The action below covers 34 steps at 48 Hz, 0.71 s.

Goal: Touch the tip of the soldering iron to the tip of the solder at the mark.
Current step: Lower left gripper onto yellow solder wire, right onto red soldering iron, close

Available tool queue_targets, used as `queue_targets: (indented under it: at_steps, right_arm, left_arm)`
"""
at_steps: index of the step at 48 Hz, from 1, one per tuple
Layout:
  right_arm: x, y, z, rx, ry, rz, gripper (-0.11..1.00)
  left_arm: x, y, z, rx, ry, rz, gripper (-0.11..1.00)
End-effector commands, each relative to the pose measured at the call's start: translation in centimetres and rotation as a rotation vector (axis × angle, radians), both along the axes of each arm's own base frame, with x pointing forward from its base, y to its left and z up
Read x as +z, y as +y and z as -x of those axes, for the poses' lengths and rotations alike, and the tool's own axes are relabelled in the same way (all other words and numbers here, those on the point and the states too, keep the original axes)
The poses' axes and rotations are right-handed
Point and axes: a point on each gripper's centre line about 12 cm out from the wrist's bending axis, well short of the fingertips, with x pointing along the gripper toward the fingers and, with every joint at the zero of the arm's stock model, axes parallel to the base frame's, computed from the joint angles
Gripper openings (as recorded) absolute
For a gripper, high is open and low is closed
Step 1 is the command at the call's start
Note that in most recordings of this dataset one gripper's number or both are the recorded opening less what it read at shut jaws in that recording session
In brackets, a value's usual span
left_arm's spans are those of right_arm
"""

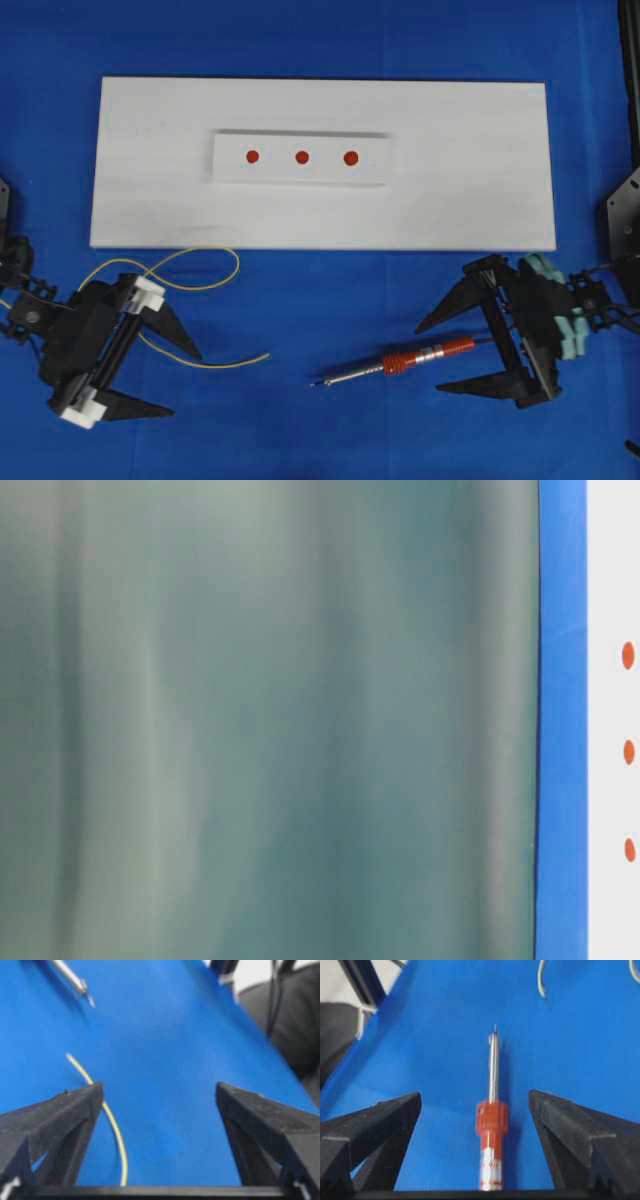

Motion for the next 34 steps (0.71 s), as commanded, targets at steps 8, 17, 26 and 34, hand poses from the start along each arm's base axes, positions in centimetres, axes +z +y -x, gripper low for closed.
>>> queue_targets:
  at_steps: [8, 17, 26, 34]
  right_arm:
    - [-4.0, 0.8, -0.4, -0.076, 0.067, -0.003, 0.91]
    - [-6.3, 1.5, -0.9, -0.097, 0.082, 0.017, 0.91]
    - [-7.1, 1.6, -1.2, -0.101, 0.091, 0.029, 0.88]
    - [-7.2, 1.5, -1.1, -0.101, 0.092, 0.032, 0.79]
  left_arm:
    - [-3.1, -0.8, -1.6, 0.007, 0.04, -0.017, 0.87]
    - [-5.3, -0.8, -1.8, 0.015, 0.095, -0.044, 0.86]
    - [-6.0, -0.5, -1.7, 0.022, 0.114, -0.056, 0.79]
    - [-6.1, 0.3, -2.0, 0.044, 0.121, -0.069, 0.56]
